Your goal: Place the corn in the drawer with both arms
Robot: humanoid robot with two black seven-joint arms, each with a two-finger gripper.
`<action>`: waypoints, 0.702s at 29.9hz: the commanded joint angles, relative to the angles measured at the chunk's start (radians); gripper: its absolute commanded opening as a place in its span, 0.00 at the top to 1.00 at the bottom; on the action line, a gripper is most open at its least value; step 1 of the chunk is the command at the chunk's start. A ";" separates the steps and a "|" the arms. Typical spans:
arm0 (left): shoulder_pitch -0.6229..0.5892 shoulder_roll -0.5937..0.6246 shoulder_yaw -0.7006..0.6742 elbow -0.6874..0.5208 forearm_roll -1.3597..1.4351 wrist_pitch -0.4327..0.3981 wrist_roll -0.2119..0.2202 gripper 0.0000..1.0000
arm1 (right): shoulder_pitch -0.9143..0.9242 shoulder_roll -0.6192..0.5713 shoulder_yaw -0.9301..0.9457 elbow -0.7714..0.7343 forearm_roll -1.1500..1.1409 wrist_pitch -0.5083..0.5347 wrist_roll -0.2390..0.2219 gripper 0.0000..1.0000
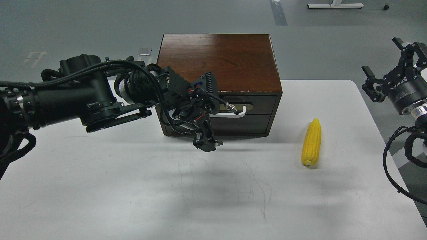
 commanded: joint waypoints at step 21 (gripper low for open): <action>-0.062 0.008 0.056 -0.211 0.000 0.000 0.000 0.02 | 0.000 0.000 0.000 -0.012 0.000 0.000 0.000 0.00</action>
